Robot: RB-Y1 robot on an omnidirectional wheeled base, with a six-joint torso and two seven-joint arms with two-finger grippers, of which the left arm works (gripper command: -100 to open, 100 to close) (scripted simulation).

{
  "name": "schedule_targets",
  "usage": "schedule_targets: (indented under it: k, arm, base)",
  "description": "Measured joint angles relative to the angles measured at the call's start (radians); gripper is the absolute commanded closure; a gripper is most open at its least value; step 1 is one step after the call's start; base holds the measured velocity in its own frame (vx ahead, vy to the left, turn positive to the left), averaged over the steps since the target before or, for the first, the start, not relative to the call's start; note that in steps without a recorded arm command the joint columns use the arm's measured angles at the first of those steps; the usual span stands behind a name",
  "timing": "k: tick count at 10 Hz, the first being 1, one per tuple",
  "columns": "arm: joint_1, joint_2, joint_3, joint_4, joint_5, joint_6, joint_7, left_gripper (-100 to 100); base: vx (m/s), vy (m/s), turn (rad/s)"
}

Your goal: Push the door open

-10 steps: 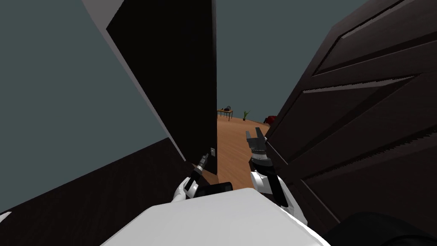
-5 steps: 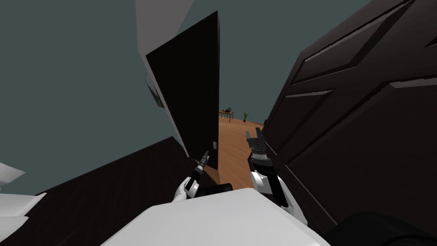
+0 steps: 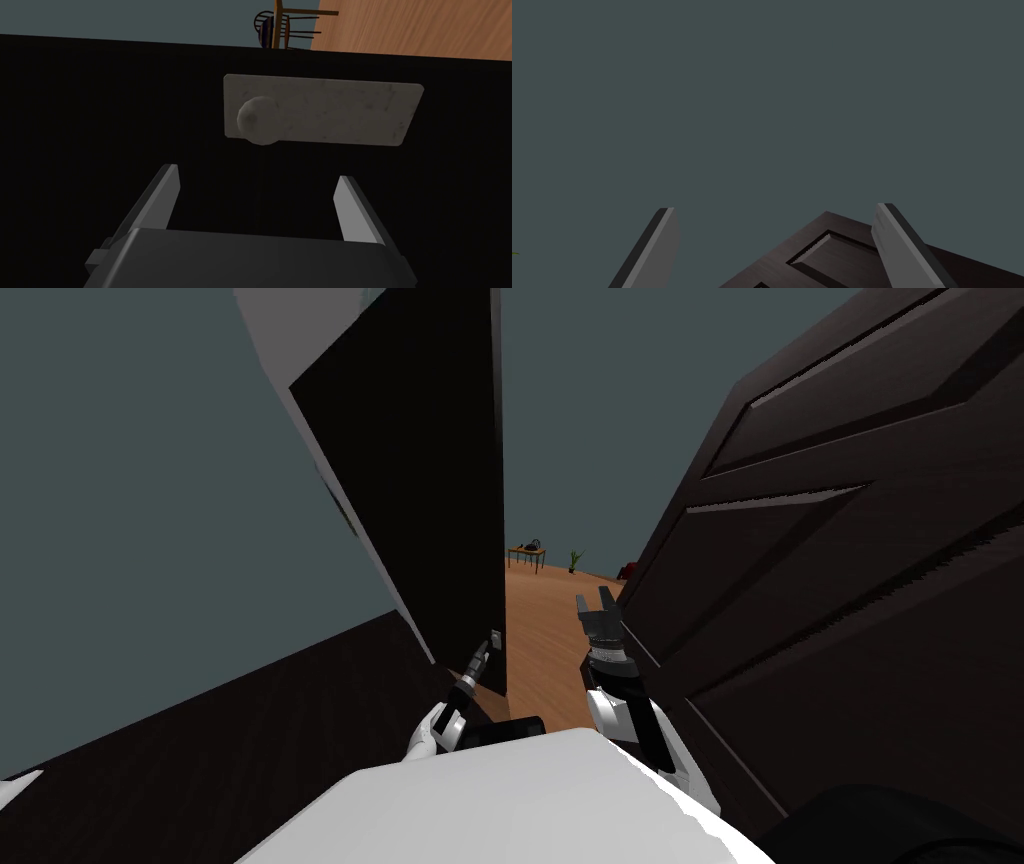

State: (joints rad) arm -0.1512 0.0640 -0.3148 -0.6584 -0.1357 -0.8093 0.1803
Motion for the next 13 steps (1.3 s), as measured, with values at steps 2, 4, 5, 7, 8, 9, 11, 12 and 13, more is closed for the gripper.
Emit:
schedule_targets:
  k: [2,4,5,7,8,9,11,12,13]
  arm:
    - [0.0,-0.006,0.005,0.003,0.002,-0.003,-0.007,-100]
    - [0.0,-0.01,0.007,0.005,0.003,-0.007,-0.01,100]
    - [-0.001,-0.01,0.007,0.005,0.003,-0.006,-0.01,100]
    - [-0.002,-0.01,0.007,0.005,0.002,-0.004,-0.01,100]
    - [-0.001,-0.01,0.006,0.006,0.002,-0.003,-0.01,100]
    - [0.0,-0.01,0.006,0.007,0.002,-0.003,-0.01,100]
    - [0.007,-0.01,0.009,0.006,0.003,0.003,-0.014,100]
    - [-0.003,-0.01,0.016,0.03,0.007,-0.003,-0.018,100]
    - [0.001,-0.008,0.022,0.028,0.01,-0.006,-0.023,100]
  base:
    - [0.189,-0.104,-0.027]
    - [0.032,-0.021,0.006]
    - [-0.031,0.02,-0.021]
    - [-0.016,0.011,-0.001]
    - [-0.007,0.002,0.005]
    - [0.0,0.0,0.0]
    - [0.116,-0.064,0.034]
    - [0.131,-0.108,0.03]
    - [0.15,-0.113,0.048]
